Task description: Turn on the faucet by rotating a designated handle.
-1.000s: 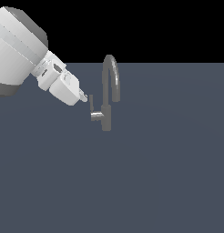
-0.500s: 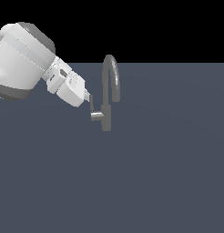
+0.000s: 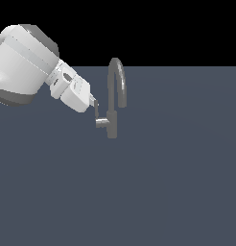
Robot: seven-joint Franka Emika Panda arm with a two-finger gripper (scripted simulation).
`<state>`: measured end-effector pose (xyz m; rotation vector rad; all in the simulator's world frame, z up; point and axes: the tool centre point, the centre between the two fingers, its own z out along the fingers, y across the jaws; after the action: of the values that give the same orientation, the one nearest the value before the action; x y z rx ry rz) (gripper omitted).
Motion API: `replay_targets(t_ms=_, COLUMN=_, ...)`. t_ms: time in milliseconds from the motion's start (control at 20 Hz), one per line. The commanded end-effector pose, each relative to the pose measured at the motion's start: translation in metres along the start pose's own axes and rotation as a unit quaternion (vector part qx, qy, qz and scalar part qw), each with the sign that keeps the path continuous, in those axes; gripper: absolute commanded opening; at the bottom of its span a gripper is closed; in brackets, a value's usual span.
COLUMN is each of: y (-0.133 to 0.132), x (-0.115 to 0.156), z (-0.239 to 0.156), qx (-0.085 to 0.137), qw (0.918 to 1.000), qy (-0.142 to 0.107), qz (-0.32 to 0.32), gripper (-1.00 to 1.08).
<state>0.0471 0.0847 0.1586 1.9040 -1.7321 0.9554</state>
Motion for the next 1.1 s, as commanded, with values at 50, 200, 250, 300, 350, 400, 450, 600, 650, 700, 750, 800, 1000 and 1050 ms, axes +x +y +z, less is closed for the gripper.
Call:
replay_targets(t_ms=50, y=0.007, x=0.002, z=-0.002, qx=0.0, qw=1.0, qy=0.0, qz=0.0, gripper=-1.0)
replay_targets(t_ms=200, y=0.015, x=0.005, z=-0.004, qx=0.0, qw=1.0, qy=0.0, qz=0.0, gripper=-1.0)
replay_targets(t_ms=250, y=0.017, x=0.006, z=-0.004, qx=0.0, qw=1.0, qy=0.0, qz=0.0, gripper=-1.0)
replay_targets(t_ms=300, y=0.019, x=0.006, z=-0.005, qx=0.0, qw=1.0, qy=0.0, qz=0.0, gripper=-1.0)
replay_targets(t_ms=350, y=0.022, x=0.007, z=-0.006, qx=0.0, qw=1.0, qy=0.0, qz=0.0, gripper=-1.0)
replay_targets(t_ms=400, y=0.024, x=0.008, z=-0.006, qx=0.0, qw=1.0, qy=0.0, qz=0.0, gripper=-1.0)
replay_targets(t_ms=450, y=0.027, x=0.009, z=-0.007, qx=0.0, qw=1.0, qy=0.0, qz=0.0, gripper=-1.0)
replay_targets(t_ms=600, y=0.034, x=0.011, z=-0.008, qx=0.0, qw=1.0, qy=0.0, qz=0.0, gripper=-1.0)
replay_targets(t_ms=650, y=0.036, x=0.012, z=-0.009, qx=0.0, qw=1.0, qy=0.0, qz=0.0, gripper=-1.0)
replay_targets(t_ms=700, y=0.039, x=0.013, z=-0.01, qx=0.0, qw=1.0, qy=0.0, qz=0.0, gripper=-1.0)
replay_targets(t_ms=750, y=0.041, x=0.014, z=-0.01, qx=0.0, qw=1.0, qy=0.0, qz=0.0, gripper=-1.0)
replay_targets(t_ms=800, y=0.041, x=0.014, z=-0.01, qx=0.0, qw=1.0, qy=0.0, qz=0.0, gripper=-1.0)
replay_targets(t_ms=1000, y=0.047, x=0.009, z=-0.009, qx=0.003, qw=1.0, qy=-0.001, qz=-0.002, gripper=-1.0)
replay_targets(t_ms=1050, y=0.05, x=0.009, z=-0.008, qx=0.003, qw=1.0, qy=-0.001, qz=-0.001, gripper=-1.0)
